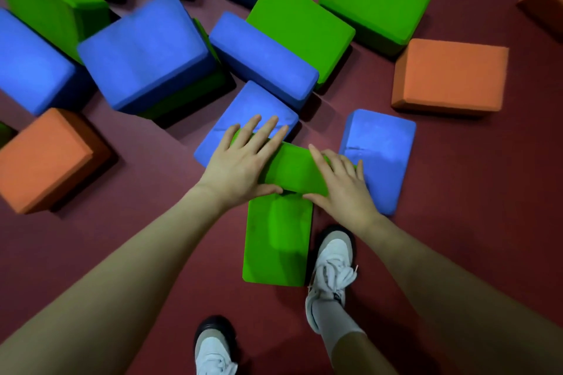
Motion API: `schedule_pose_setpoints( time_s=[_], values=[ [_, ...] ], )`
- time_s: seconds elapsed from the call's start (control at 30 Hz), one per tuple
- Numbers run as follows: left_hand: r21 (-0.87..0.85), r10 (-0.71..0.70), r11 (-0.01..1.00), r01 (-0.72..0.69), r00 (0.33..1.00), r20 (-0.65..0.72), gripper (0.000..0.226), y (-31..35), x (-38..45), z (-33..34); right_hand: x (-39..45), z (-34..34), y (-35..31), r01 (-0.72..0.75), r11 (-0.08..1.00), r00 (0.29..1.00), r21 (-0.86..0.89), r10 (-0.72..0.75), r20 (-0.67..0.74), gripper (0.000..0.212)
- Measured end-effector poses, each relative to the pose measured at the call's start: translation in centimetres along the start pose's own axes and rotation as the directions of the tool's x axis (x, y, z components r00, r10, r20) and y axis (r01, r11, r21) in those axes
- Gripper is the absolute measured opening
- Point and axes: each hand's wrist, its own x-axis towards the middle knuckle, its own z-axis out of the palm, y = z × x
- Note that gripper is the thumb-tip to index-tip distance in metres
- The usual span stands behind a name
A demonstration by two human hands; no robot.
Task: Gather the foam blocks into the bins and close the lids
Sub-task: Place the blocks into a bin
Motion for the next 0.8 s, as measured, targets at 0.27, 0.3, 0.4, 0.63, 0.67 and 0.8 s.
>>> schedule_pose_setpoints(
  time_s=[0.27, 0.3, 0.4, 0.63, 0.67, 0.8],
  values=[
    [0.060, 0.113, 0.993, -0.106, 0.984, -0.137, 0.097, -1.0, -3.8, -3.7, -1.3, -3.9, -4.1, 0.119, 0.987, 0.984, -0.110, -0.132, -0.119, 0.100],
    [0.054, 0.116, 0.993, -0.109, 0.981, -0.157, 0.090, -1.4, -4.7, -3.9, -1.6, -4.2, -4.9, 0.126, 0.986, 0.982, -0.113, -0.140, -0.131, 0.099],
    [0.042, 0.122, 0.992, -0.117, 0.978, -0.172, 0.073, -2.5, -8.0, -4.4, -2.8, -4.6, -7.8, 0.147, 0.981, 0.972, -0.127, -0.166, -0.164, 0.096],
    [-0.058, 0.061, 0.995, -0.077, 0.968, -0.242, 0.062, -3.9, -16.0, -4.9, -6.2, -3.3, -14.1, 0.151, 0.965, 0.969, -0.213, -0.188, -0.163, 0.070],
    [-0.096, 0.010, 0.995, -0.035, 0.968, -0.252, 0.062, -3.8, -17.0, -4.9, -6.5, -3.0, -14.9, 0.141, 0.970, 0.967, -0.197, -0.177, -0.181, 0.063],
    [-0.156, -0.229, 0.968, 0.198, 0.950, -0.214, 0.064, -1.9, -20.5, -3.9, -8.1, -1.6, -18.0, 0.068, 0.995, 0.975, -0.075, -0.082, -0.206, 0.052]
  ],
)
